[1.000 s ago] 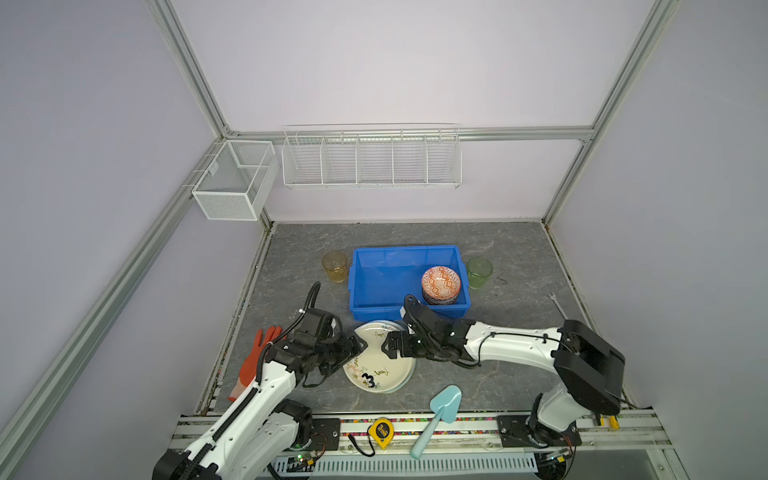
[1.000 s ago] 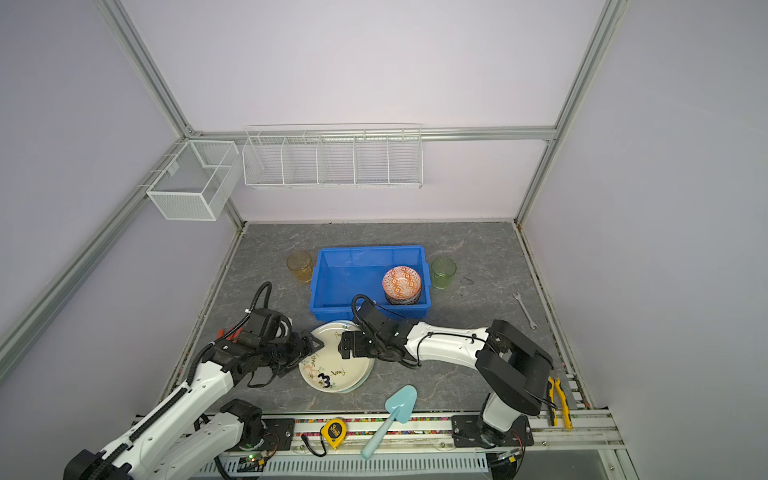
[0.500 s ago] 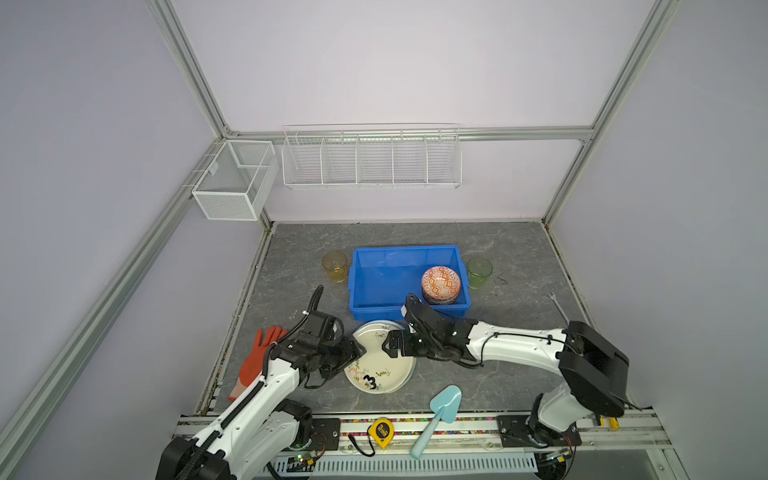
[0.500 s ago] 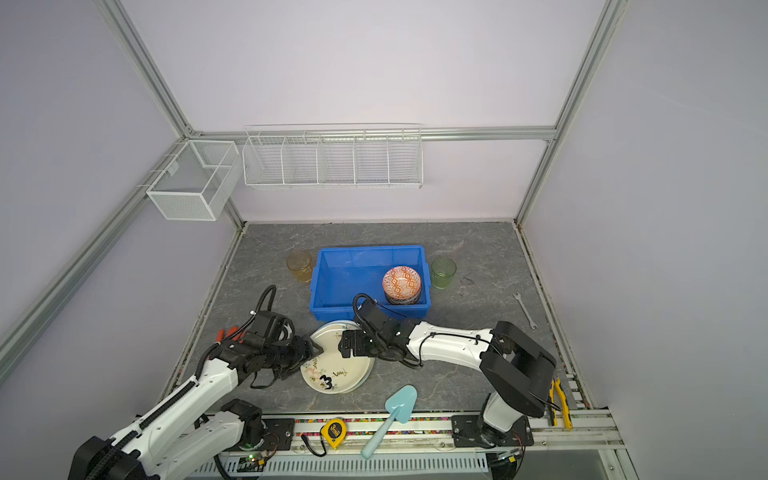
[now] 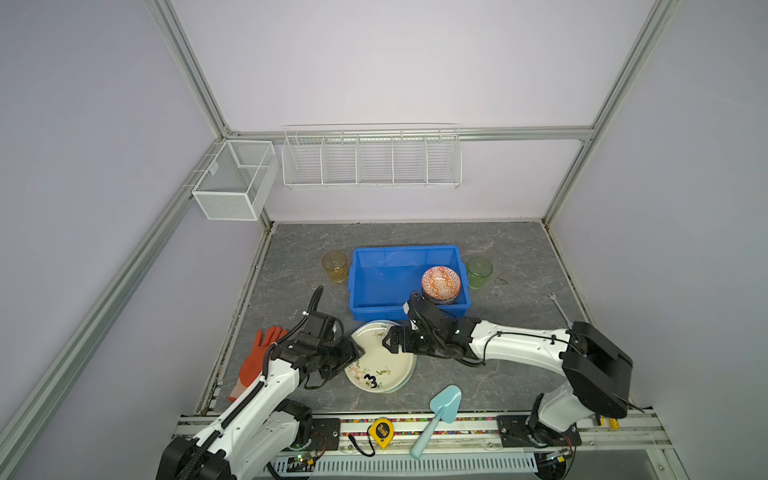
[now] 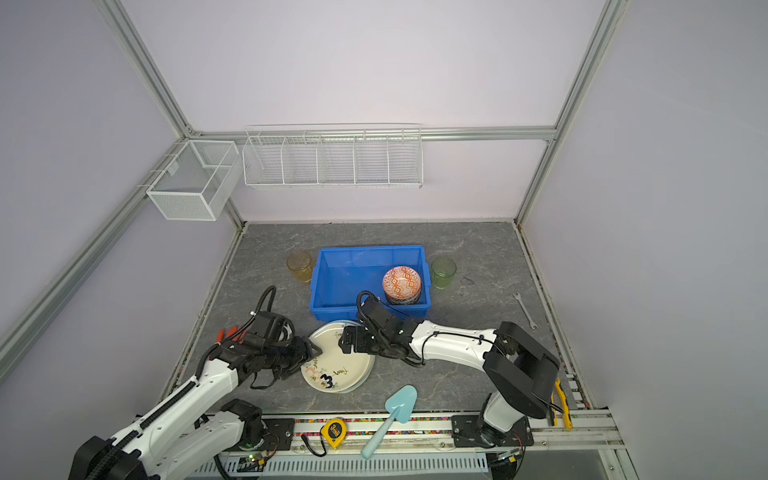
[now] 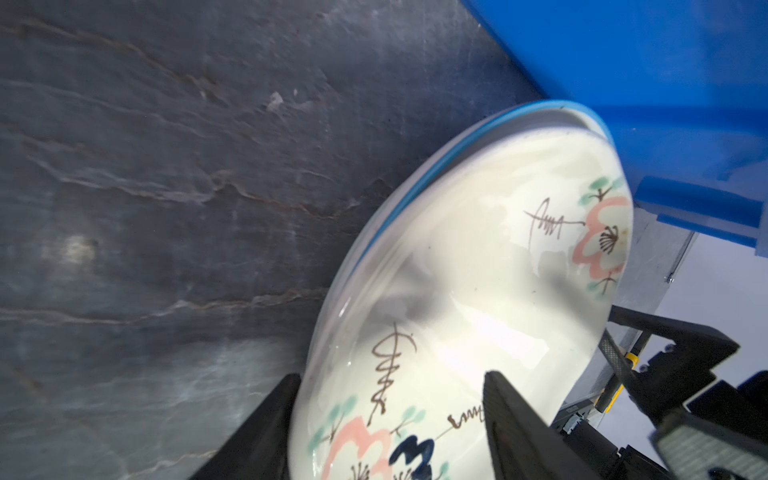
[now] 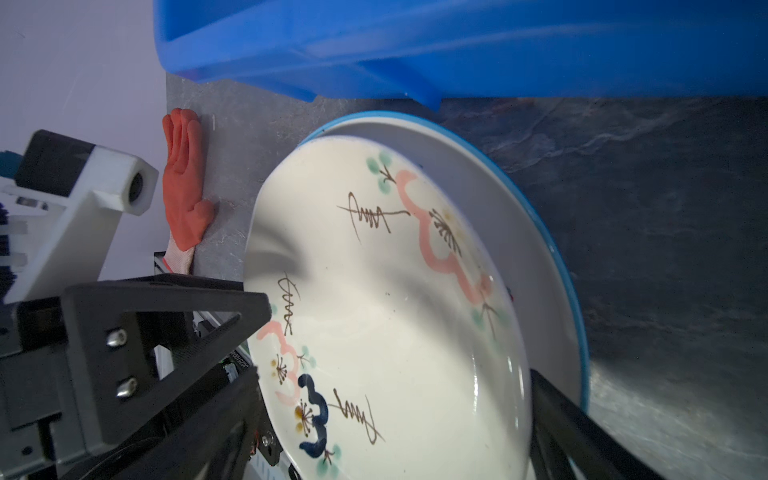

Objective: Place the mixed dishes into the plastic bin
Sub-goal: 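Grip the top flower-pattern plate rim with both grippers and tilt it up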

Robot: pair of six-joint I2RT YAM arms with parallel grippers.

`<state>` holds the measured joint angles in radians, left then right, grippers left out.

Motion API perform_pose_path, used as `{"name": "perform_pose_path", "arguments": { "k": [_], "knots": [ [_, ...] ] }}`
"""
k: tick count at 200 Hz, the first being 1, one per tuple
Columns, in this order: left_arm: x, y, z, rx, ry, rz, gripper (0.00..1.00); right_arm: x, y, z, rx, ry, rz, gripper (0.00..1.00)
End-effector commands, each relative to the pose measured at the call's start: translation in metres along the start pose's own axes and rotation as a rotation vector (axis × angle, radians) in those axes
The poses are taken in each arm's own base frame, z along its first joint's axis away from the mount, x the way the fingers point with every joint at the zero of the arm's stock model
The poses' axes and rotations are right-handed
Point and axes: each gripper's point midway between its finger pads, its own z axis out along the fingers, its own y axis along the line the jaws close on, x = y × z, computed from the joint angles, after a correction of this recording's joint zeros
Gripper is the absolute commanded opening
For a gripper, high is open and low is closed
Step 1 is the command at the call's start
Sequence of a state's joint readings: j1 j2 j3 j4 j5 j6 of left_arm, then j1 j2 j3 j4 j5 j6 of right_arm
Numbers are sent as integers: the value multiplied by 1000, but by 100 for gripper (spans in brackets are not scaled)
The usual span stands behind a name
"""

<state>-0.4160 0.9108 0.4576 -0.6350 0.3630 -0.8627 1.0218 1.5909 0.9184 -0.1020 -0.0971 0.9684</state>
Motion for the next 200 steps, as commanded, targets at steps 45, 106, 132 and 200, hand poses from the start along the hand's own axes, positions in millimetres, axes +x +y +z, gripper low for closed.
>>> {"name": "perform_pose_path", "arguments": {
  "k": [45, 106, 132, 200],
  "knots": [
    [-12, -39, -17, 145, -48, 28, 62, 4, 29, 5, -110, 46, -6, 96],
    [-16, -47, -30, 159, -79, 38, 56, 11, 24, 11, -74, 77, -25, 95],
    [-17, -50, -33, 168, -89, 43, 53, 13, 26, 12, -60, 84, -47, 94],
    [-17, -50, -35, 169, -94, 41, 44, 19, 34, 16, -67, 101, -70, 94]
  ]
}}
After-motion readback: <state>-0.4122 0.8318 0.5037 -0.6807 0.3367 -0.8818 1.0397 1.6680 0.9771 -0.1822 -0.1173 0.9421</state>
